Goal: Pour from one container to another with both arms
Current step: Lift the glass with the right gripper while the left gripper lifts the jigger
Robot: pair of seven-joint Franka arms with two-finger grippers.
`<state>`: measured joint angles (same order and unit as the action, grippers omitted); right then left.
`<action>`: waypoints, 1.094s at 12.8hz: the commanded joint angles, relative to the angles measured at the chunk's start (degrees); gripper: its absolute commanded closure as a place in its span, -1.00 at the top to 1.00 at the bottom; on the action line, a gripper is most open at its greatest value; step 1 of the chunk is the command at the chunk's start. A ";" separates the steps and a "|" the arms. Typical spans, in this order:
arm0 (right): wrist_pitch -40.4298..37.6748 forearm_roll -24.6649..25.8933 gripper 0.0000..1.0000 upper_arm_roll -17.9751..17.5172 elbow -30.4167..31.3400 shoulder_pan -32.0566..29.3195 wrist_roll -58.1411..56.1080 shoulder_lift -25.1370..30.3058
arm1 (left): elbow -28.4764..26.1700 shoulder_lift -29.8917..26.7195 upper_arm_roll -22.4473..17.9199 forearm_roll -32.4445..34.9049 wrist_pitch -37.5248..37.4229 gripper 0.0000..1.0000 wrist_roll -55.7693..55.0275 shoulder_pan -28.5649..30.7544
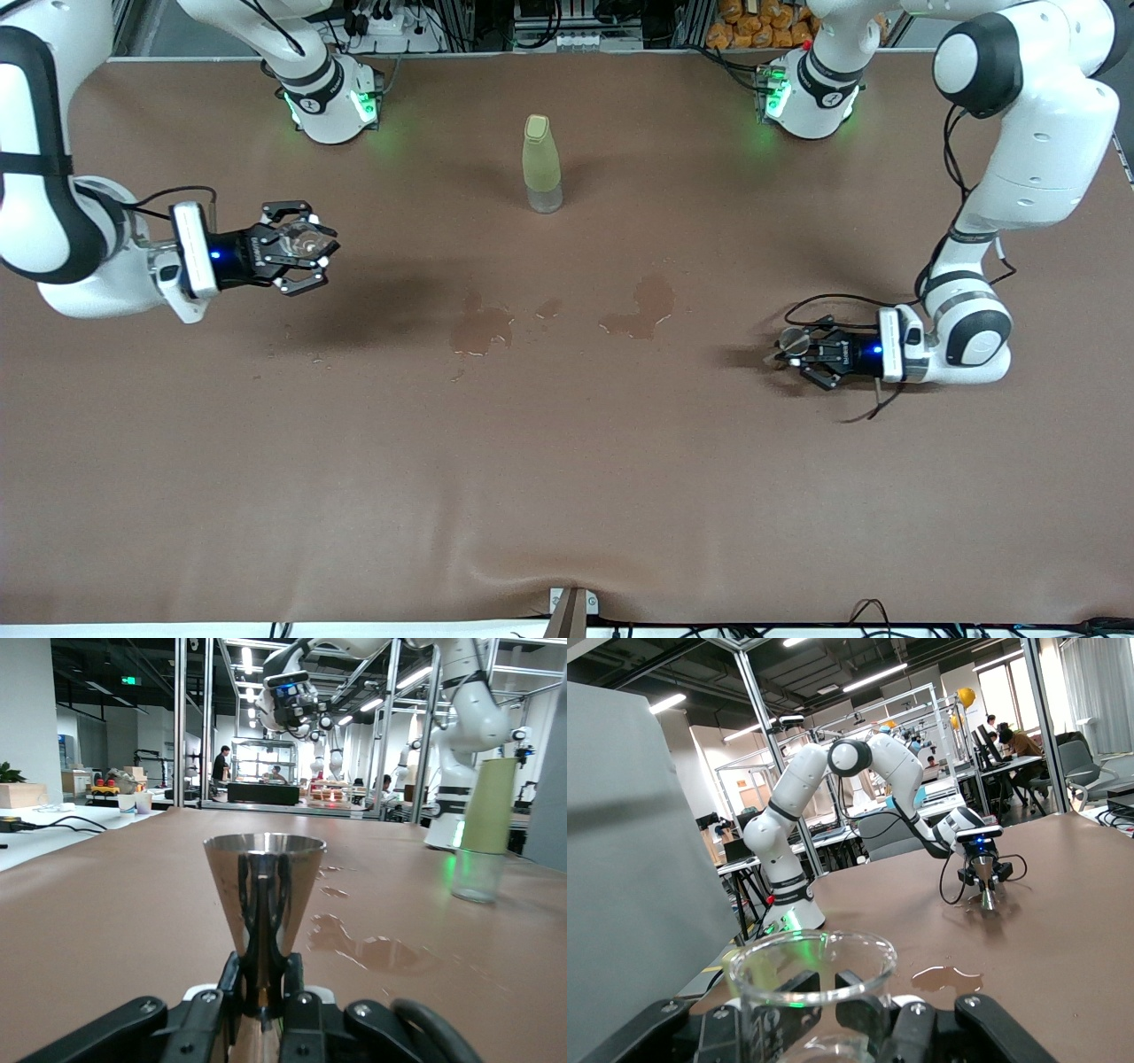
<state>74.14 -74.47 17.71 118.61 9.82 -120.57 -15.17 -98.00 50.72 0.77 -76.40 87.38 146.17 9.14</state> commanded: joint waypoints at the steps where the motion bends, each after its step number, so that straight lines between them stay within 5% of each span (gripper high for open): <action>1: 3.20 -3.83 -1.00 0.75 4.78 3.45 1.22 3.57 | -4.21 -4.12 0.02 -6.02 4.27 -1.00 -0.18 -4.73; 4: 6.09 -6.38 -1.00 0.66 6.71 6.43 0.87 4.36 | -6.24 -5.36 1.77 -12.88 8.93 -1.00 -0.18 -9.04; 11: 13.56 -16.83 -1.00 0.14 11.02 14.26 -4.92 4.19 | -4.50 -6.33 19.07 -23.00 31.41 -1.00 0.34 -10.19; 14: 16.20 -20.70 -1.00 -0.48 12.34 16.63 -5.55 4.01 | -3.25 -5.81 22.17 -26.94 36.19 -1.00 0.17 -12.82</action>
<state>88.20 -92.16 17.16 128.55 24.89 -125.37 -13.31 -101.06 45.90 22.59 -99.95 121.90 146.23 -1.88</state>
